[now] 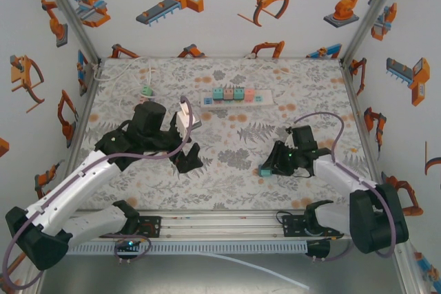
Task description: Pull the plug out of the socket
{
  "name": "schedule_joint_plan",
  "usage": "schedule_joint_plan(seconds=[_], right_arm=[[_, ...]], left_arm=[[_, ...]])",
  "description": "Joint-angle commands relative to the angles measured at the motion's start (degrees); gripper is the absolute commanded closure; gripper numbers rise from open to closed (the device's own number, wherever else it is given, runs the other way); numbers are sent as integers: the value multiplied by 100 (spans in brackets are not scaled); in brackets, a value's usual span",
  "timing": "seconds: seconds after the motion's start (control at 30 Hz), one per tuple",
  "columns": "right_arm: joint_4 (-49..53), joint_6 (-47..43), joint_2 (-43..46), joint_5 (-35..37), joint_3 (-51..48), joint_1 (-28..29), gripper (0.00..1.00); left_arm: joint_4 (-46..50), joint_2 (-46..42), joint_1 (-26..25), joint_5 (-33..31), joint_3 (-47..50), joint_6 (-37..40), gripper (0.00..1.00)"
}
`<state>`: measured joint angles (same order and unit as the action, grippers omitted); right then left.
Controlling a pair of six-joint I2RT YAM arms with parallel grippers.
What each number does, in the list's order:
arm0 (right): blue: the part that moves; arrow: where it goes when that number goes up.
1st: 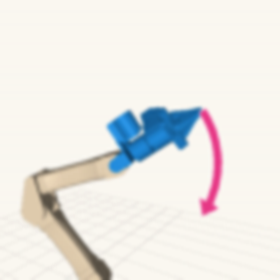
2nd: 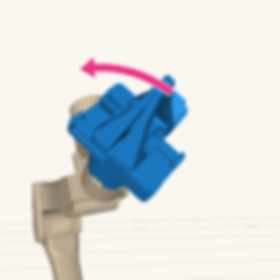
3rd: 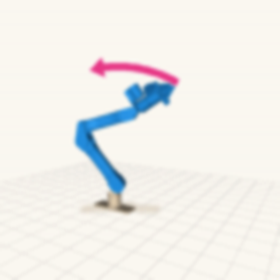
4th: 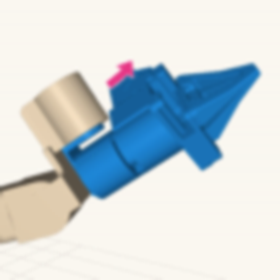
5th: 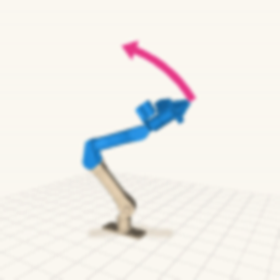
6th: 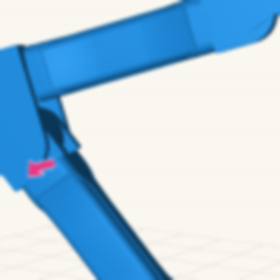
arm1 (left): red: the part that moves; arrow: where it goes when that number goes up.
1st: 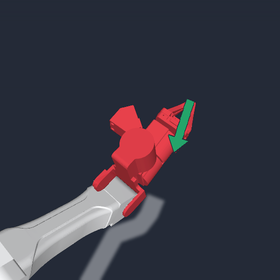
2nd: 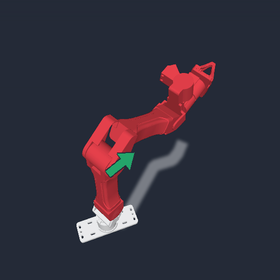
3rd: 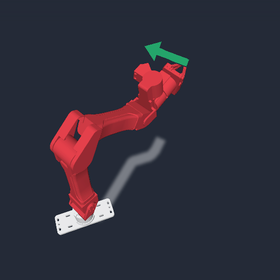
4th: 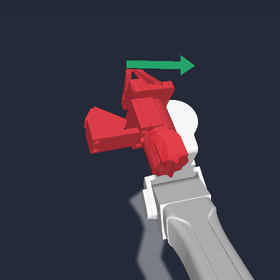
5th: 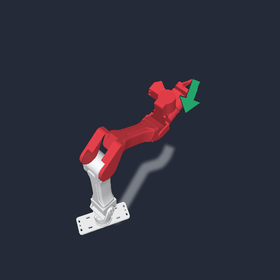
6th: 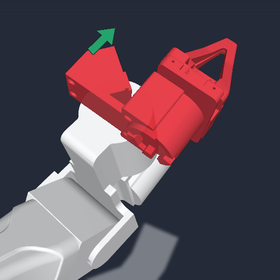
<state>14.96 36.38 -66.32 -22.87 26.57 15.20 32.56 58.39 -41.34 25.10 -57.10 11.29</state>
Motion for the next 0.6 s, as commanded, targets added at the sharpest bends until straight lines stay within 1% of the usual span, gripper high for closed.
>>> schedule_joint_plan(seconds=[0.0, 0.2, 0.3, 0.4, 0.5, 0.53, 0.57], right_arm=[[420, -36, 279, 688, -50, 22, 54], [845, 167, 1046, 1364, 377, 20, 55], [869, -157, 1357, 1819, 911, 20, 55], [561, -808, 1352, 2120, 1483, 22, 53], [-30, -1709, 1169, 2447, 1964, 22, 45], [-335, -2128, 1089, 2427, 2093, 23, 45], [-655, -2502, 988, 2402, 2195, 26, 43]], left_arm=[[-135, 36, -38, -90, -143, 85, 4], [-303, 100, -50, -391, -152, 3, 0], [-496, 153, -52, -588, -169, -43, 3], [-792, 229, -49, -917, -196, -191, 3], [-1260, 365, -53, -1531, -234, -542, 3], [-1386, 434, -52, -1752, -280, -668, 3], [-1484, 509, -49, -1937, -337, -717, 3]])
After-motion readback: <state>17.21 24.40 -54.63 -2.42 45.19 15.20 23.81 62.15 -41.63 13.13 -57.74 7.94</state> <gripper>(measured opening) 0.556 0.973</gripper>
